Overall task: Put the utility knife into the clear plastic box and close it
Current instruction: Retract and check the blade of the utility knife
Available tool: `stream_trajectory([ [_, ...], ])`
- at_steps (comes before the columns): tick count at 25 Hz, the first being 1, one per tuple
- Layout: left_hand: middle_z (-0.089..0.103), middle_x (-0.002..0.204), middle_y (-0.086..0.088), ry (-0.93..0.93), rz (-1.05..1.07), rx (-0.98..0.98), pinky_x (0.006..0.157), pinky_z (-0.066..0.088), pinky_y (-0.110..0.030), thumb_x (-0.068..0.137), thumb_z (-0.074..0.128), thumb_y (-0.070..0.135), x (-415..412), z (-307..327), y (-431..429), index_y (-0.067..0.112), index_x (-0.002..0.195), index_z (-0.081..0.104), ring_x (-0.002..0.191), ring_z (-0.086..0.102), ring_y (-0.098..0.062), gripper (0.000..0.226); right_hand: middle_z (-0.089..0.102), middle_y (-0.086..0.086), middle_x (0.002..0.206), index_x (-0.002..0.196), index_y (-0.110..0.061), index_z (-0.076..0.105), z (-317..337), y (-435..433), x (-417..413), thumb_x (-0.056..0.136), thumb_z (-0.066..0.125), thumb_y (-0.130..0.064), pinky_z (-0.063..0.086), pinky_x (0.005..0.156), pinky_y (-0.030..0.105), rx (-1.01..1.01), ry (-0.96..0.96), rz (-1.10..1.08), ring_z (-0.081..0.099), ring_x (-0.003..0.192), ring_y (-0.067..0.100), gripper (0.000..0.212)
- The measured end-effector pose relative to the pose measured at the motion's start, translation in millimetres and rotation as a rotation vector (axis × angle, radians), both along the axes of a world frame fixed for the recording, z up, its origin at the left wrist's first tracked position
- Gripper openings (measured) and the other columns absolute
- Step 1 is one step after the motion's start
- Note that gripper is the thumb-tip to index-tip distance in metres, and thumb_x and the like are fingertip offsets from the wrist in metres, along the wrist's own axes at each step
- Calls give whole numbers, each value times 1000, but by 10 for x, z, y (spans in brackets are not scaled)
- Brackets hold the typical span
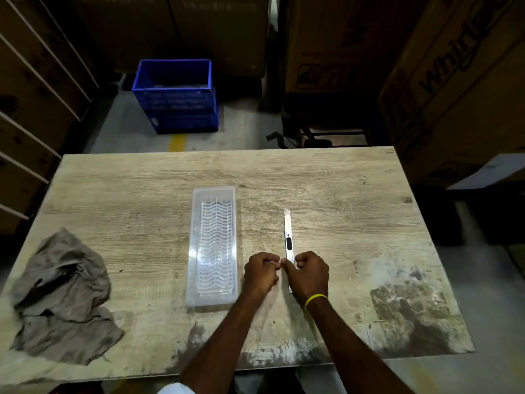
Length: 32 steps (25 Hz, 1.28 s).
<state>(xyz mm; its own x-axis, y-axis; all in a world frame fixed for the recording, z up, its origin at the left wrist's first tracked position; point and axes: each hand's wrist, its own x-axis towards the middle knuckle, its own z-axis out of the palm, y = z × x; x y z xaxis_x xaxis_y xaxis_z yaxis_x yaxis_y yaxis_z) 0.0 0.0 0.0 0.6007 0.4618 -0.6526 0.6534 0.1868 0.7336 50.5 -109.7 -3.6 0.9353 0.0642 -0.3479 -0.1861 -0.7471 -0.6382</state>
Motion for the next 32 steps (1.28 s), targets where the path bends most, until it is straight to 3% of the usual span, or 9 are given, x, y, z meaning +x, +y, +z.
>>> stream_trajectory([
  [2,77,78,-5,2,-2,33,52,49,-29,79,59,9,20,-32,30,23,77,73,57,64,-22,20,75,2,85,85,-15,70,19,40,40,68,83,-44,54,78,36,-32,27,-46,68,90,26,36],
  [5,79,86,2,15,-48,85,77,62,-45,71,57,23,-4,-146,63,34,70,73,77,74,-29,19,78,4,88,85,-15,74,26,97,93,67,83,-40,56,82,35,-61,128,-116,70,97,29,32],
  [7,78,86,3,25,-95,126,81,63,-48,71,56,26,-44,-214,70,37,71,71,83,75,-29,19,77,7,91,85,-15,75,23,122,126,66,83,-37,57,83,36,-70,159,-131,70,98,32,31],
  [14,79,86,1,-22,-82,113,80,63,-50,72,58,27,-80,-68,47,39,70,69,84,76,-29,16,74,8,94,74,-19,64,133,151,299,62,87,-32,51,77,29,-117,249,-68,70,95,30,29],
  [18,79,84,-3,-19,-40,81,81,63,-47,70,61,32,-33,-31,64,32,73,71,84,76,-31,10,73,4,76,61,-18,67,114,52,400,61,92,-28,53,74,29,-52,298,-12,67,80,23,27],
  [21,74,76,-3,-27,-11,32,67,56,-37,75,64,29,-15,29,41,26,76,73,70,70,-24,9,59,2,53,49,-16,61,126,-29,365,65,91,-15,48,59,29,120,369,-4,56,56,21,34],
  [25,67,68,-9,-51,61,-111,50,42,-25,85,61,9,0,73,13,14,78,72,49,56,-15,14,56,10,57,76,4,64,207,-140,227,78,78,6,46,39,22,410,533,-51,50,38,13,14],
  [28,68,64,-10,-76,97,-193,46,42,-24,89,65,17,-36,152,31,9,84,75,45,57,-17,14,64,19,75,97,15,67,312,-232,118,81,76,3,51,50,26,475,575,13,58,54,20,22],
  [32,73,71,-13,-184,117,-312,49,52,-27,91,73,25,-244,339,108,5,95,77,56,66,-22,21,72,16,77,99,9,70,541,-330,27,83,76,-3,55,58,30,517,559,162,66,64,23,22],
])
